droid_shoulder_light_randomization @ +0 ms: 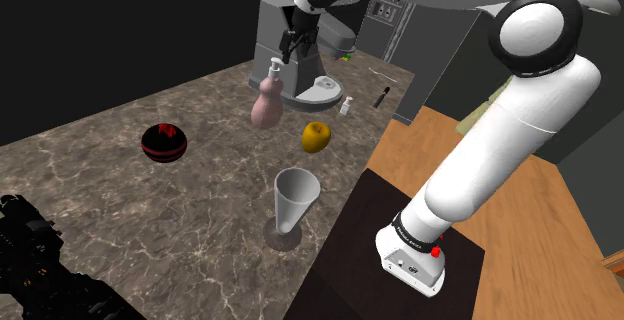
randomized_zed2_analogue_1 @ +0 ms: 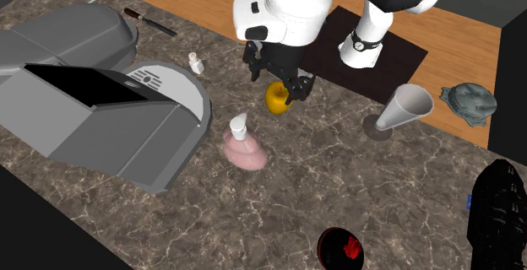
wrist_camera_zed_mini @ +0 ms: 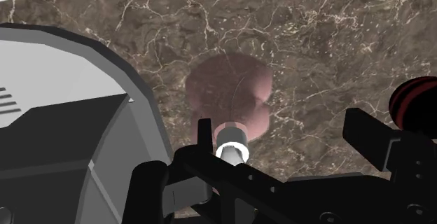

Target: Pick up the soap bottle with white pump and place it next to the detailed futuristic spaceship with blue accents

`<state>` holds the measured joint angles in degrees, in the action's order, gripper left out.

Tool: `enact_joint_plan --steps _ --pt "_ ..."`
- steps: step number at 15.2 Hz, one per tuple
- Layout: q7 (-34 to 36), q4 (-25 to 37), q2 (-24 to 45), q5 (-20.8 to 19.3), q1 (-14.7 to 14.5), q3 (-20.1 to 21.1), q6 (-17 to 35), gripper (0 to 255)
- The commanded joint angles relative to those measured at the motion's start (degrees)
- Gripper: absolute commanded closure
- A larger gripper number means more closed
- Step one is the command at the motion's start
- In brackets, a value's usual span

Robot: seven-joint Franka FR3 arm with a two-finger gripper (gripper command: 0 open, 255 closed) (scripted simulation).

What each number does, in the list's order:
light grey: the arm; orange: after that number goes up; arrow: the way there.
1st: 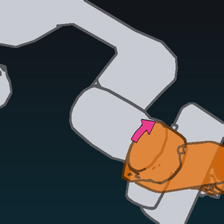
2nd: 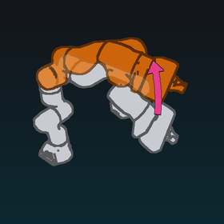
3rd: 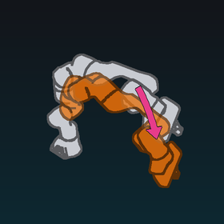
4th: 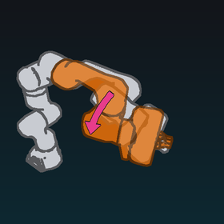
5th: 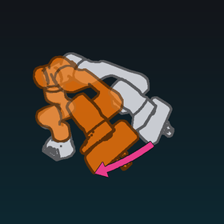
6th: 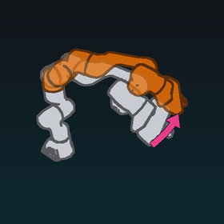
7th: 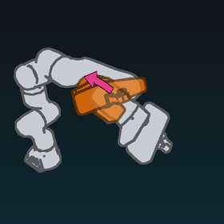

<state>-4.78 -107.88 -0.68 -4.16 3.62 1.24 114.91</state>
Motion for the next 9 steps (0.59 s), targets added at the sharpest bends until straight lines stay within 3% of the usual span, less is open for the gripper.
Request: enact_joint_plan --steps 1,6,9 --pt "-0.11 4.11 4.26 -0.21 0.15 -0.15 0.26 0" --pt "-0.68 16.37 15.62 -0.52 0.61 -0.57 -0.37 0" --pt "-0.64 15.08 16.34 -0.57 0.69 -0.62 1.63 0"
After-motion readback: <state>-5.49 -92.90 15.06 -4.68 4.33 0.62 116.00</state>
